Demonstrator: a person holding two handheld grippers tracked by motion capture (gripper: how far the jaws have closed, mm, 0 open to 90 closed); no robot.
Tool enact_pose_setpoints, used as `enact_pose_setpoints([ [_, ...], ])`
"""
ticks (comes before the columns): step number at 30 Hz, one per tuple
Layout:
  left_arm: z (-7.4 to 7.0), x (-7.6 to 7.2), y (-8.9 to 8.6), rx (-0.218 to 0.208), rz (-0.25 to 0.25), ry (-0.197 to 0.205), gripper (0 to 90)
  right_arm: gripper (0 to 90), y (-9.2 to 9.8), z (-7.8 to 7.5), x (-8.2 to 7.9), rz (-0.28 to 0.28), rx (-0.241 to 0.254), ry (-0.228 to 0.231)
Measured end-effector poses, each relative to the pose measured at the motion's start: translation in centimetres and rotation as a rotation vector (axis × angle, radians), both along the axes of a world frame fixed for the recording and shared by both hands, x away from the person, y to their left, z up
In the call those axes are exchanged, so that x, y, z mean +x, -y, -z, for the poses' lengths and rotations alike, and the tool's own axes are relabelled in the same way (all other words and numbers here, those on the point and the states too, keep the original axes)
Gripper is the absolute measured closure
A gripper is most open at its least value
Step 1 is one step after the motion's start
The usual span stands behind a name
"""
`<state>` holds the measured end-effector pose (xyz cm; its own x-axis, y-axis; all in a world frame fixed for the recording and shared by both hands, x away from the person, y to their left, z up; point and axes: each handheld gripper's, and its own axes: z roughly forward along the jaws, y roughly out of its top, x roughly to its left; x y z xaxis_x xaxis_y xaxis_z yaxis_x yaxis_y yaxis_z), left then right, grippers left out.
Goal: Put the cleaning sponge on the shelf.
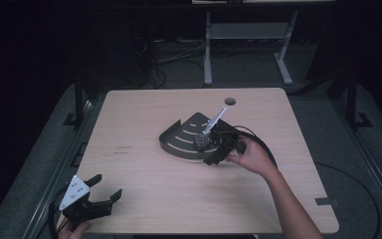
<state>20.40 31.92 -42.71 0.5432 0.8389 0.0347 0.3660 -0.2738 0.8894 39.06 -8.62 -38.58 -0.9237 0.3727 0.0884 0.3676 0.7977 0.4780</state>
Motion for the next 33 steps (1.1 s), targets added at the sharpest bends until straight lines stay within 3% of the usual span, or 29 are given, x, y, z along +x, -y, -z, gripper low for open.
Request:
enact_pose_setpoints([
  [5,0.0,0.0,0.0,0.000,0.002,0.000,13.3,19.6,0.3,0.2,-0.6,0.002,-0.014,-0.002],
  [33,0.0,-0.1,0.3,0.007,0.006,0.000,13.3,18.8,2.8,2.5,-3.7,0.020,0.015,-0.017],
])
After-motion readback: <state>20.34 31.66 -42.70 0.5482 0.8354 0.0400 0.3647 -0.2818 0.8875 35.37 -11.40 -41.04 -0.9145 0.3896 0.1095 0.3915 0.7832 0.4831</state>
